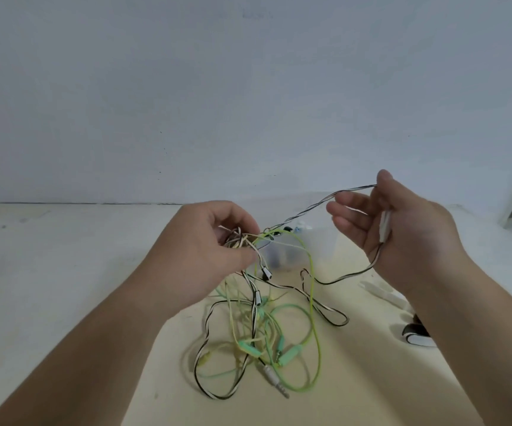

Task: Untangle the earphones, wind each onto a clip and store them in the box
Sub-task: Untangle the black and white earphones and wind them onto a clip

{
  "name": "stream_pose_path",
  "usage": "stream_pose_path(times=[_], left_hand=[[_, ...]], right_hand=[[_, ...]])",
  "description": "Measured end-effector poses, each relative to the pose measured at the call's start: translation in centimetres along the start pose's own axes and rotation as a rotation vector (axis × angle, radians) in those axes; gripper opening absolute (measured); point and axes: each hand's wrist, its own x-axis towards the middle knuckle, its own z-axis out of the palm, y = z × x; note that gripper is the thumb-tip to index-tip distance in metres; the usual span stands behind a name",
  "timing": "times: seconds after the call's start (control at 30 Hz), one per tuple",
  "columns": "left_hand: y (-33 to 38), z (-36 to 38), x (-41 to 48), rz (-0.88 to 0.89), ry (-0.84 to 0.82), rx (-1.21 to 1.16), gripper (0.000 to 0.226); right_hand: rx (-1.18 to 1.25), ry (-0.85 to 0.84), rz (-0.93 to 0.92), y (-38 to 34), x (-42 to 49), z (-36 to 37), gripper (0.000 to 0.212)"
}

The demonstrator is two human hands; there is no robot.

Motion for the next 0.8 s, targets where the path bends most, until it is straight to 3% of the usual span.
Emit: stream_pose_path(times=[0.2,0.33,0.53,0.67,0.8], left_hand=[[0.2,-0.9,0.1,-0.022,0.044,-0.036,0.019],[-0.4,-1.4,0.5,-0.063,0.152,-0.040,0.046],[-1.0,-2.2,1.0,-0.137,0.232,-0.177,0.051],[-1.2,-2.7,0.9,-0.132,0.267,0.066,0.059],[-1.5,-3.0,0.9,-0.144,0.256,0.312,0.043]], right_hand=[[0.128,0.042,-0.034,-0.3,0.2,-0.3,0.041],[0.211,0.051,-0.076,-0.9,0.2,-0.6,0.046],[0.233,-0.033,-0.068,-1.2,0.0,-0.6,0.047],[0.262,-0.084,-0.080,-1.5,-0.2,-0.7,0.048],[0.265,-0.098,-0.064,-1.8,0.0,-1.0,0.056]])
